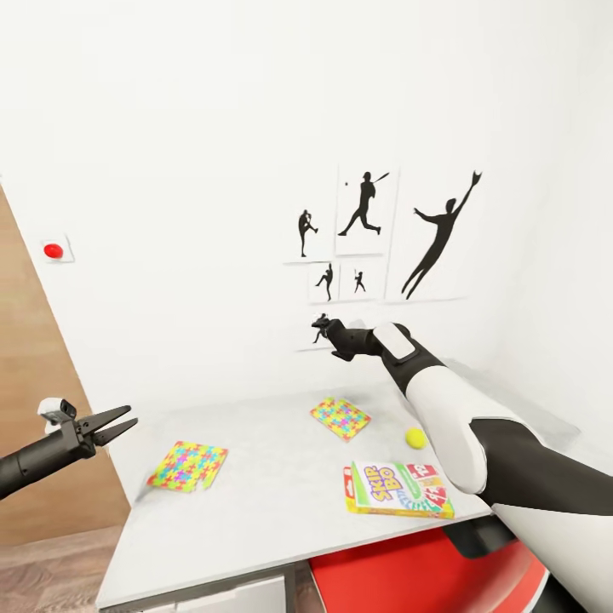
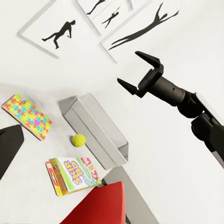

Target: Put all the toys in the child's room - the three board games (two on the bed and one on the table), the two jigsaw puzzles on the table, and the tennis ball on the table - inside the toy box on the table in the child's room.

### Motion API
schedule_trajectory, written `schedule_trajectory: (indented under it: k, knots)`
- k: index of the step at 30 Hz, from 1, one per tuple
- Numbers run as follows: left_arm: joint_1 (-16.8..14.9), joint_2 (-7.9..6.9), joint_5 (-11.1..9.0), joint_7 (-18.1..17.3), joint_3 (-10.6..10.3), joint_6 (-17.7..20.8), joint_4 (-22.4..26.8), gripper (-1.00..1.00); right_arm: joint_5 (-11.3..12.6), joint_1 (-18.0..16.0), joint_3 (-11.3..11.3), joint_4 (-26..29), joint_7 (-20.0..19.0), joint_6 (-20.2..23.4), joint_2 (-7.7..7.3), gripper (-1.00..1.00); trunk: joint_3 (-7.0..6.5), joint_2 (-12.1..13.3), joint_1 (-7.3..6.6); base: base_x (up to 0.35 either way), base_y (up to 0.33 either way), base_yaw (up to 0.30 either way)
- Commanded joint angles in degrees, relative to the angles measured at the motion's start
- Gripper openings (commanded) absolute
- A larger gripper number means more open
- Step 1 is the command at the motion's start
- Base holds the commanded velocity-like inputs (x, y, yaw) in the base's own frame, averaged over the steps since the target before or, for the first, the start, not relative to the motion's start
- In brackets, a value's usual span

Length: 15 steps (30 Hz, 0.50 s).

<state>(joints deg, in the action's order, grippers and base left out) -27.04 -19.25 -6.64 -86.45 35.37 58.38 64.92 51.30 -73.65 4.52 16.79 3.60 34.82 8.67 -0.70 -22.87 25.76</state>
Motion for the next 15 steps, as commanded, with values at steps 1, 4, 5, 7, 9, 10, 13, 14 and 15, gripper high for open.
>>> schedule_trajectory:
  k: [1, 4, 5, 7, 9, 10, 13, 14, 15]
  knots:
    - [0.0, 0.00, 0.1, -0.2, 0.0, 0.6, 0.0, 1.00, 0.2, 0.0, 0.4, 0.1, 0.5, 0.3, 0.07, 1.00, 0.03, 0.0, 0.02, 0.000, 0.020, 0.188]
    - [0.0, -0.04, 0.1, -0.1, 0.0, 0.6, 0.0, 1.00, 0.1, 0.0, 0.3, 0.1, 0.6, 0.3, 0.10, 1.00, 0.03, 0.0, 0.02, 0.000, 0.012, 0.206]
    - [0.0, -0.05, 0.1, 0.0, 0.0, 0.6, 0.0, 1.00, 0.1, 0.0, 0.3, 0.1, 0.6, 0.3, 0.10, 1.00, 0.03, 0.0, 0.02, 0.000, 0.007, 0.220]
    - [0.0, -0.07, 0.1, 0.0, 0.0, 0.6, -0.1, 1.00, 0.1, 0.0, 0.3, 0.1, 0.6, 0.4, 0.13, 1.00, 0.03, 0.0, 0.02, 0.000, 0.005, 0.224]
    - [0.0, -0.08, 0.1, 0.1, 0.1, 0.7, -0.1, 1.00, 0.1, 0.0, 0.2, 0.1, 0.6, 0.7, 0.13, 1.00, 0.03, 0.0, 0.02, 0.000, 0.002, 0.233]
    - [0.0, -0.10, 0.1, 0.1, 0.1, 0.7, -0.1, 1.00, 0.1, 0.0, 0.2, 0.2, 0.6, 0.9, 0.13, 1.00, 0.04, 0.0, 0.02, 0.000, 0.002, 0.241]
    - [0.0, -0.14, 0.1, 0.2, 0.1, 0.7, -0.1, 1.00, 0.1, 0.0, 0.0, 0.1, 0.7, 1.4, 0.19, 1.00, 0.08, 0.0, 0.02, 0.000, 0.001, 0.250]
    - [0.0, -0.17, 0.1, 0.3, 0.0, 0.8, -0.1, 1.00, 0.1, 0.0, -0.3, 0.2, 1.0, 1.8, 0.39, 1.00, 0.10, 0.0, 0.02, 0.000, 0.000, 0.257]
    - [0.0, -0.19, 0.1, 0.3, 0.0, 0.8, -0.1, 1.00, 0.1, 0.0, -0.5, 0.2, 1.2, 2.1, 0.58, 1.00, 0.11, 0.0, 0.02, 0.000, 0.000, 0.258]
